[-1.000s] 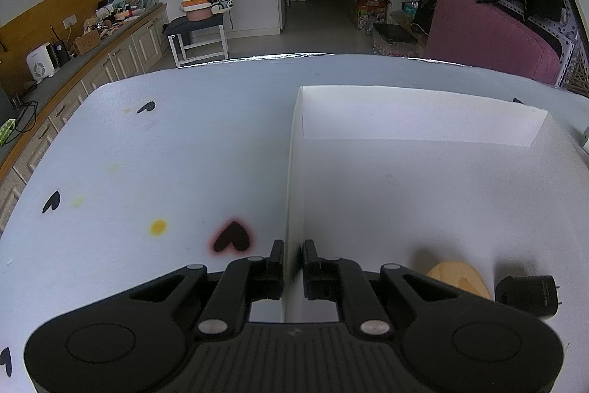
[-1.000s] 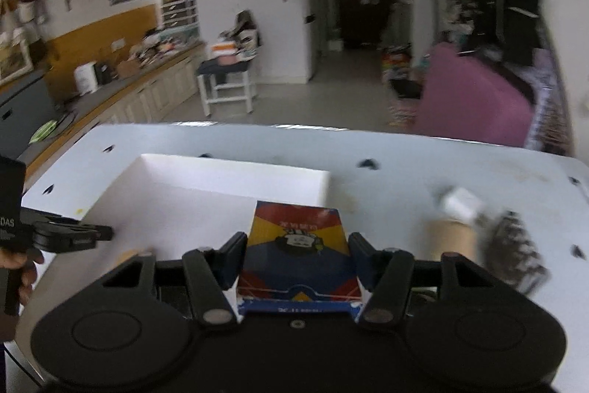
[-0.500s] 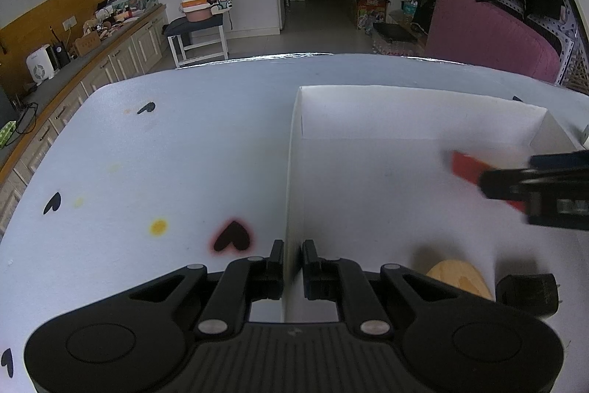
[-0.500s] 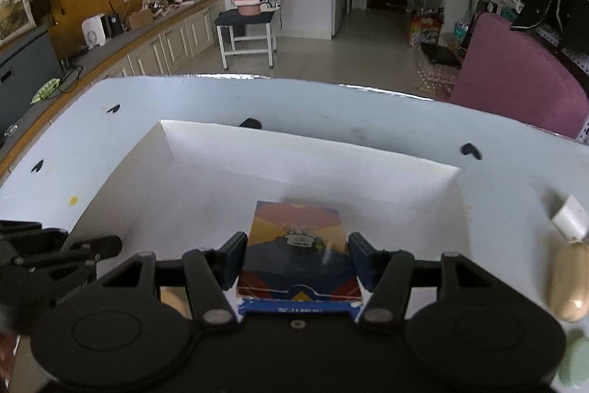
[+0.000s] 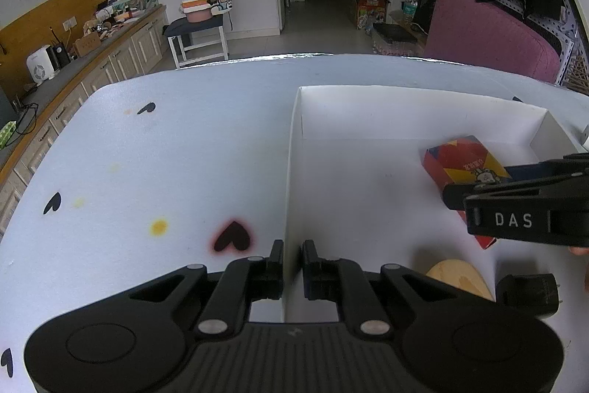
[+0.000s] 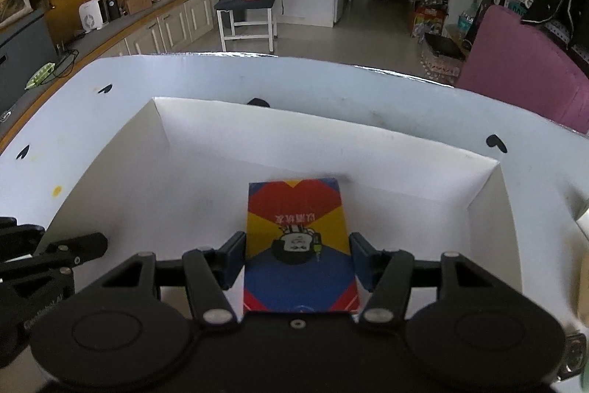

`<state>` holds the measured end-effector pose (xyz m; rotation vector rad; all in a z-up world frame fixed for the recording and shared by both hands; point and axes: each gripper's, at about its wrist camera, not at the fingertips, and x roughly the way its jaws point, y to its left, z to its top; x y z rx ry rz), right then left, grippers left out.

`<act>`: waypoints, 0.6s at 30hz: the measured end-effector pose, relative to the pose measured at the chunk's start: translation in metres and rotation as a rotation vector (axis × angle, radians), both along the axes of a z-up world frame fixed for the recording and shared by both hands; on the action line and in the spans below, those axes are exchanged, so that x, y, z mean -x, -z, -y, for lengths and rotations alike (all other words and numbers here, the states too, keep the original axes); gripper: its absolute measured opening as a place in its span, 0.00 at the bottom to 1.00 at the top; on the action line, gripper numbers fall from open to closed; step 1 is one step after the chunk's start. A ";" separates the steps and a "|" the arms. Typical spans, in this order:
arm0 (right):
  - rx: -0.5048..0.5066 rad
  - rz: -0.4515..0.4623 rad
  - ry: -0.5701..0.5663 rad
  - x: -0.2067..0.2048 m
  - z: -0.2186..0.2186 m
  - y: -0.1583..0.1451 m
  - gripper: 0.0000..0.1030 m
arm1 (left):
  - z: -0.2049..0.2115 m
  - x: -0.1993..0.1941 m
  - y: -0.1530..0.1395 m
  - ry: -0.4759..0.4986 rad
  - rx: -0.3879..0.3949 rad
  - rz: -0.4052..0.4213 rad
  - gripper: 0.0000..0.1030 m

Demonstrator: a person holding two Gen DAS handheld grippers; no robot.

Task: Organize rigid objects
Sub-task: 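Carry the colourful card box into the white box and release it, then move the right gripper back and grasp the pale green round disc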

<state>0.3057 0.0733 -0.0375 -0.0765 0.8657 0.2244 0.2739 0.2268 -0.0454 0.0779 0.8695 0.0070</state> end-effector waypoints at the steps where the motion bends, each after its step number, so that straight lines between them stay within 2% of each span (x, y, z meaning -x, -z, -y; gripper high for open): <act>1: 0.002 -0.001 -0.001 0.000 -0.001 0.000 0.59 | 0.000 0.000 0.000 0.000 0.001 0.000 0.10; 5: -0.005 0.003 -0.015 0.003 -0.002 -0.005 0.74 | 0.001 0.000 -0.001 0.000 0.003 0.000 0.10; 11: -0.037 0.018 -0.045 0.025 0.003 -0.023 0.77 | 0.000 0.000 -0.001 -0.001 0.003 0.001 0.10; 18: -0.068 0.076 -0.059 0.061 0.014 -0.049 0.79 | 0.001 0.000 -0.001 0.000 -0.003 0.001 0.10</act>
